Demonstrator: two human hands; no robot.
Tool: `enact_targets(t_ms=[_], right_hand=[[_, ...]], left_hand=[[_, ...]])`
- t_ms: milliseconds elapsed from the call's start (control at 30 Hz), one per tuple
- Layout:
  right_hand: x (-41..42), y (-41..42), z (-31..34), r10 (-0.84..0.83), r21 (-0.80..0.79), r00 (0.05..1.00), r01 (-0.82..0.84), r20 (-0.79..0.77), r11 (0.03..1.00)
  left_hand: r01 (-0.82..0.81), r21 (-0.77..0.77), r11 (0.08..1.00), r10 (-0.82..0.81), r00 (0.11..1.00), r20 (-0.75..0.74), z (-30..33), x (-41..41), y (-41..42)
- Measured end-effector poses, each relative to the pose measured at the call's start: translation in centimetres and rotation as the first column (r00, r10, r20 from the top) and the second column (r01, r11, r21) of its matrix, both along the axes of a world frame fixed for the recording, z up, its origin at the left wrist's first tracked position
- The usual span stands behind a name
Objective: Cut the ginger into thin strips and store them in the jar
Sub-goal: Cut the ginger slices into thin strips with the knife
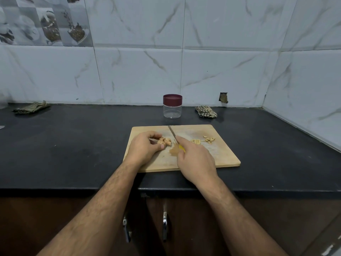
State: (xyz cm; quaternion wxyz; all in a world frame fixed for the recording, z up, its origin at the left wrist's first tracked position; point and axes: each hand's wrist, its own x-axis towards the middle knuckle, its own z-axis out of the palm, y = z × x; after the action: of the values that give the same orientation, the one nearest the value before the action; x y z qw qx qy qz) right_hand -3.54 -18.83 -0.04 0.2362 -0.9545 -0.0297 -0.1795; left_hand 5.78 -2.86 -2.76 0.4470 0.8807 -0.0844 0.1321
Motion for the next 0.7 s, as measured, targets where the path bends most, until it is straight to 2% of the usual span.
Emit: enact_targets(t_ms=[100, 300, 700], right_hand=[[-0.7, 0.1, 0.8, 0.007, -0.082, 0.995, -0.015, -0.098, 0.997], [-1.4, 0.3, 1.3, 0.019, -0.132, 0.986, -0.042, -0.164, 0.990], [-1.6, 0.5, 0.3, 0.042, -0.113, 0.987, -0.060, -0.155, 0.992]], left_hand=[[-0.003, -0.013, 1.000, 0.003, 1.000, -0.004, -0.2, 0.1, 0.0], [-0.005, -0.027, 1.000, 0.005, 1.000, -0.001, -0.4, 0.4, 0.0], [-0.012, -0.002, 1.000, 0.012, 1.000, -0.004, -0.4, 0.5, -0.1]])
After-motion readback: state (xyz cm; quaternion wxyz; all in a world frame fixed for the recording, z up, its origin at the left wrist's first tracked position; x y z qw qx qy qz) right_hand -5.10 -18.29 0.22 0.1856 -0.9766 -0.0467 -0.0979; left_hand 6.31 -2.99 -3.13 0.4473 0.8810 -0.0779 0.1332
